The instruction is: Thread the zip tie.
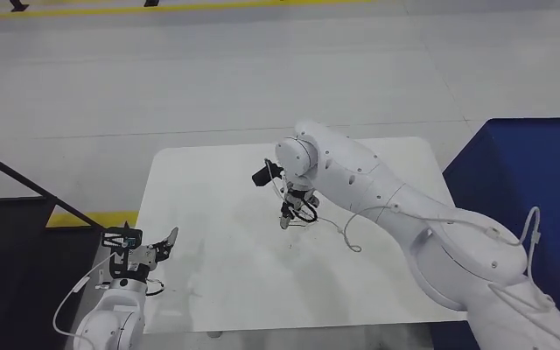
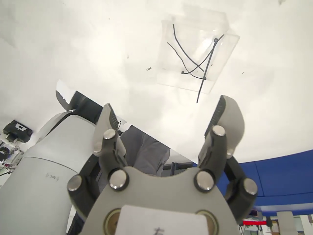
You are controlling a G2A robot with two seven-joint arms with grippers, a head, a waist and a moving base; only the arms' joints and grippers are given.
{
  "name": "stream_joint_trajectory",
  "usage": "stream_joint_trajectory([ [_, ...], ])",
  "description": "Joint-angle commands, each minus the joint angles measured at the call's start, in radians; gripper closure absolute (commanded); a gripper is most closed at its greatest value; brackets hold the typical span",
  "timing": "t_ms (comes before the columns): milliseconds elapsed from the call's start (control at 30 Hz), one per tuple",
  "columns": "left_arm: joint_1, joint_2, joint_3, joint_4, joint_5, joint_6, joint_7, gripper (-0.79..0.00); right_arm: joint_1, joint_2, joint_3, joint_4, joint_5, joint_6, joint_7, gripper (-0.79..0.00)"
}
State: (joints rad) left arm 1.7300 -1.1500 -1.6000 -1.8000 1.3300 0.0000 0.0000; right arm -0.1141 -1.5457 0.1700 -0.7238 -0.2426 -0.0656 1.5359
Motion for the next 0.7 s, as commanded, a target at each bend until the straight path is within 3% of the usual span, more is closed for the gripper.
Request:
stream_joint_trajectory([
  [0, 0.0, 0.0, 0.0, 0.0, 0.0, 0.0, 0.0, -0.785, -0.007, -0.032, 0.0, 0.055, -0.032, -0.028, 0.0, -0.382],
  [67, 0.0, 0.0, 0.0, 0.0, 0.0, 0.0, 0.0, -0.785, -0.016, -0.066, 0.0, 0.108, -0.063, -0.064, 0.0, -0.345],
  [433, 0.0, 0.0, 0.0, 0.0, 0.0, 0.0, 0.0, -0.785, -0.025, -0.25, 0.0, 0.383, -0.247, -0.207, 0.0, -0.317],
  [667, 0.0, 0.0, 0.0, 0.0, 0.0, 0.0, 0.0, -0.785, -0.012, -0.323, 0.0, 0.475, -0.234, -0.219, 0.0, -0.311],
])
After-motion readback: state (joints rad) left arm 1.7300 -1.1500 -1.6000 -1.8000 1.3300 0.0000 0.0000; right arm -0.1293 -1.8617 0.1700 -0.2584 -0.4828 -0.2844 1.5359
